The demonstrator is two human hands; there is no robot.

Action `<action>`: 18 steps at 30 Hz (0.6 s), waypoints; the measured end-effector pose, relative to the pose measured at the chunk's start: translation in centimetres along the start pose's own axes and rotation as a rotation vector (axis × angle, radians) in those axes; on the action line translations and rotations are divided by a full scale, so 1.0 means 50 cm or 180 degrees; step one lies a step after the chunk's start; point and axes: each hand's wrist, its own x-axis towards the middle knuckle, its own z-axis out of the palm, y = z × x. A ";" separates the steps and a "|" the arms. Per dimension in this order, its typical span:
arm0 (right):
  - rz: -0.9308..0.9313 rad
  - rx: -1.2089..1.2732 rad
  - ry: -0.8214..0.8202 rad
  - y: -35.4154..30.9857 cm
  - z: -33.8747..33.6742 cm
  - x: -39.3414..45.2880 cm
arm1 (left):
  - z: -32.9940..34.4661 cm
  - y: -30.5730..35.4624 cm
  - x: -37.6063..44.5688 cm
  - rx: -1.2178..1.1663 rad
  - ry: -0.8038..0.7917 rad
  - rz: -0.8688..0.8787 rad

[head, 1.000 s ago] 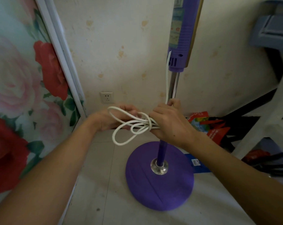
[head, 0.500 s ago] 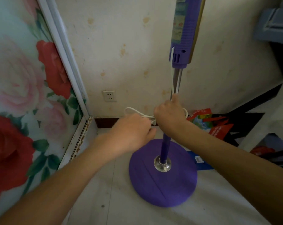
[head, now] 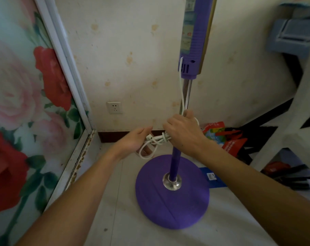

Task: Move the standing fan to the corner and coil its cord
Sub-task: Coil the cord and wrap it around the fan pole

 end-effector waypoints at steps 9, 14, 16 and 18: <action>-0.0067 -0.0131 0.0390 0.029 0.051 -0.006 | 0.066 -0.014 0.020 -0.1671 -0.0364 -0.0899; 0.0024 -0.0281 0.0021 0.052 0.073 -0.005 | 0.056 -0.004 0.021 -0.1229 -0.0275 -0.0451; 0.0017 -0.0368 -0.0131 0.059 0.075 -0.009 | 0.053 -0.008 0.016 -0.1157 -0.0359 -0.0350; -0.0013 -0.0432 -0.0292 0.060 0.074 -0.011 | 0.056 -0.010 0.012 -0.0951 -0.0259 -0.0345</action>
